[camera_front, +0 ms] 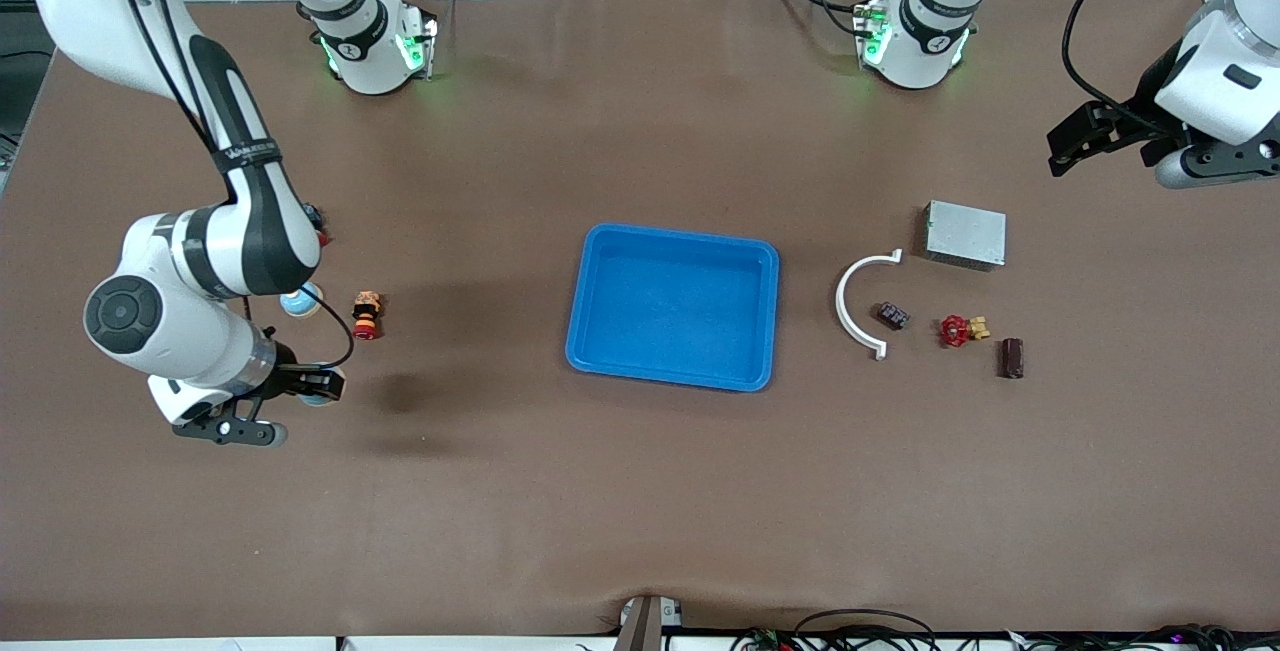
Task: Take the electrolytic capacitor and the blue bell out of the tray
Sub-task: 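Carry the bell with the right gripper and lower it beside the white block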
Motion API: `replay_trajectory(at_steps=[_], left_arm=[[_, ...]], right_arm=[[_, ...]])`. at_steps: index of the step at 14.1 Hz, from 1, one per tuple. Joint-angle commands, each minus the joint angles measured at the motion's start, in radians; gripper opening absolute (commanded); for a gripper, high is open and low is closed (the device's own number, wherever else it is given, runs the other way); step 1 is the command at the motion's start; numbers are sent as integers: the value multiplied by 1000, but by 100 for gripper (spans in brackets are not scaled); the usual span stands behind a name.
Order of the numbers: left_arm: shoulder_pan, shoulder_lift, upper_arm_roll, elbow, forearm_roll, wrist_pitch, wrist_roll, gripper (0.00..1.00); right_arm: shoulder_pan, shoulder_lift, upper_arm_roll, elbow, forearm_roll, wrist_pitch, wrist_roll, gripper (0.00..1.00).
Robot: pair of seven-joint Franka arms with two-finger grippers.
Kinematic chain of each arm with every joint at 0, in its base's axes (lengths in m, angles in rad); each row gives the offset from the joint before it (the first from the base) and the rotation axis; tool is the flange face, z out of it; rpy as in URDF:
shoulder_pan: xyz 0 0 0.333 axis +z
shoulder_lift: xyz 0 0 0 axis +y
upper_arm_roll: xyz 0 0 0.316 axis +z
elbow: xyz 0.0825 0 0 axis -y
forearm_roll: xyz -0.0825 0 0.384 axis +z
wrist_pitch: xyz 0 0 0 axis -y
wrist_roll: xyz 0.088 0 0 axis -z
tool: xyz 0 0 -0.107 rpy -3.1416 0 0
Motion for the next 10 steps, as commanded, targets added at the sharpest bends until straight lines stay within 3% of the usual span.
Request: replay_trajectory(at_steps=[1, 7, 10], left_arm=[[9, -21, 0, -20, -20, 8, 29, 100], [9, -21, 0, -26, -14, 8, 31, 100], [7, -19, 0, -27, -12, 18, 31, 100]], right_arm=[[-71, -40, 18, -94, 12, 79, -110, 0], [-166, -20, 20, -161, 25, 164, -244, 0], [-195, 0, 20, -203, 98, 235, -332, 0]])
